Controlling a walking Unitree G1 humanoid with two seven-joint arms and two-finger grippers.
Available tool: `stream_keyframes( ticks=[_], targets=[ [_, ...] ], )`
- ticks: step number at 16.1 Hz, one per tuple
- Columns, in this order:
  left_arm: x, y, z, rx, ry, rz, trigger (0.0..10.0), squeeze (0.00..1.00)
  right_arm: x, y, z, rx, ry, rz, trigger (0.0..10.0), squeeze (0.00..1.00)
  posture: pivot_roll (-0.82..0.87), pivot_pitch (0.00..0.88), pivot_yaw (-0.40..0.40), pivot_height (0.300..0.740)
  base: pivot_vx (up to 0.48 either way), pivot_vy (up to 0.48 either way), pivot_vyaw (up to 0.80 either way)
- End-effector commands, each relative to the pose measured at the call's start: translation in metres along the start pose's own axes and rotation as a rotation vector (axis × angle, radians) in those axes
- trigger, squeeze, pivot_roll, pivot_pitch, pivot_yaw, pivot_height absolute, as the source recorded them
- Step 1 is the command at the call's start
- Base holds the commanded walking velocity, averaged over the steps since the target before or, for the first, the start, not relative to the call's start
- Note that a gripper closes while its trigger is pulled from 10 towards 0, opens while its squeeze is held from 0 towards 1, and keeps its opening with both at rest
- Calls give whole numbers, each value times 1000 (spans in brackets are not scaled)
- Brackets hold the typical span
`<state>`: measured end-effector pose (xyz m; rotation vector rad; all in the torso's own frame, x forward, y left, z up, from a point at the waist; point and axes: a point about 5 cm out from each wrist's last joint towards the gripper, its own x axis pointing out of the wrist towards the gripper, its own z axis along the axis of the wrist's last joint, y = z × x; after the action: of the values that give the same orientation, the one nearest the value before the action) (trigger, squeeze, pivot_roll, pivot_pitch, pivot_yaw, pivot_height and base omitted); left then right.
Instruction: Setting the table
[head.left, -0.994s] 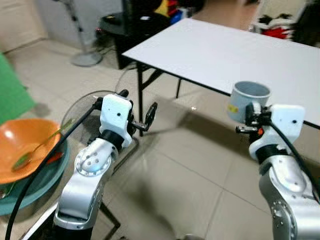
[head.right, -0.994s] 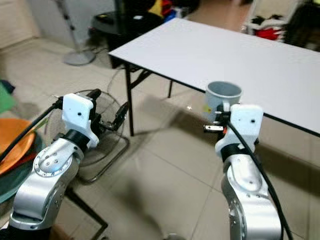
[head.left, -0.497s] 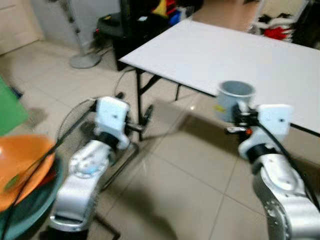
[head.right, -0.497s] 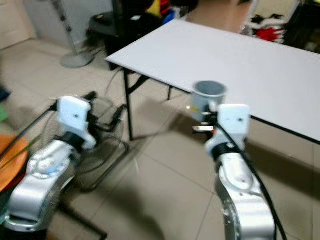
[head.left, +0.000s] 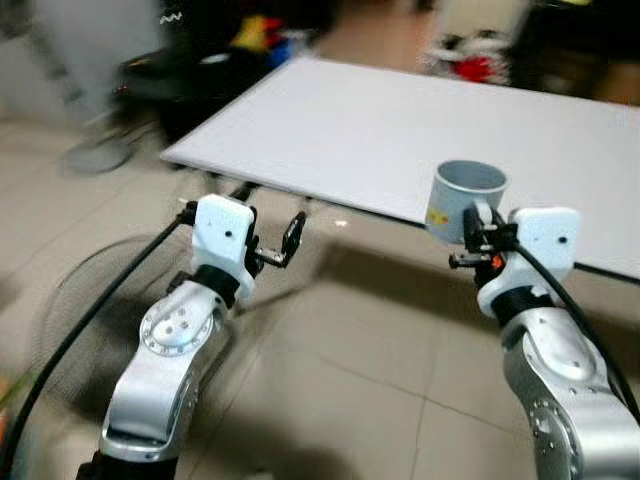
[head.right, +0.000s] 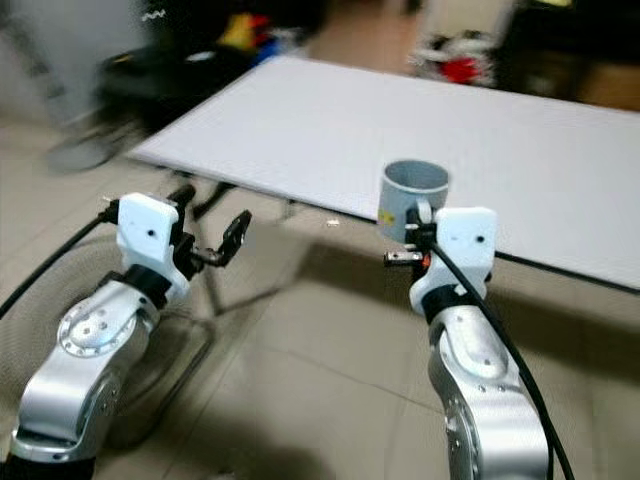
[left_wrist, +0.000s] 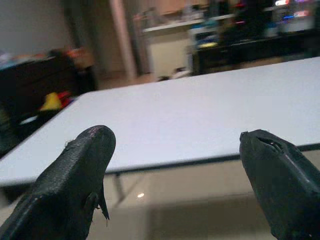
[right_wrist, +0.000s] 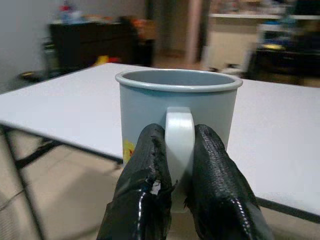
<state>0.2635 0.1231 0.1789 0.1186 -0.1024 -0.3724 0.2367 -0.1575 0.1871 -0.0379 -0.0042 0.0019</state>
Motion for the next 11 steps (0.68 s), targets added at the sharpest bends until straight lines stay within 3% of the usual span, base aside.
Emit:
stream_keyframes(
  ticks=[1,3,10,11],
  targets=[
    [3,-6,4,2,-16,-30,10000,0,-1,-6,4,-3,-21,-31,10000,0,-10,12,21,740,304,0,-788],
    [3,-3,3,6,-16,-9,10000,0,0,-6,5,-2,-27,-28,10000,0,-9,15,22,740,304,0,-781],
    [0,7,1,10,0,52,10000,0,11,8,3,-52,-25,108,10000,0,10,24,6,740,311,0,0],
    [-1,8,0,14,3,56,10000,0,12,10,2,-69,-23,123,10000,0,10,24,6,740,345,0,800]
  ],
)
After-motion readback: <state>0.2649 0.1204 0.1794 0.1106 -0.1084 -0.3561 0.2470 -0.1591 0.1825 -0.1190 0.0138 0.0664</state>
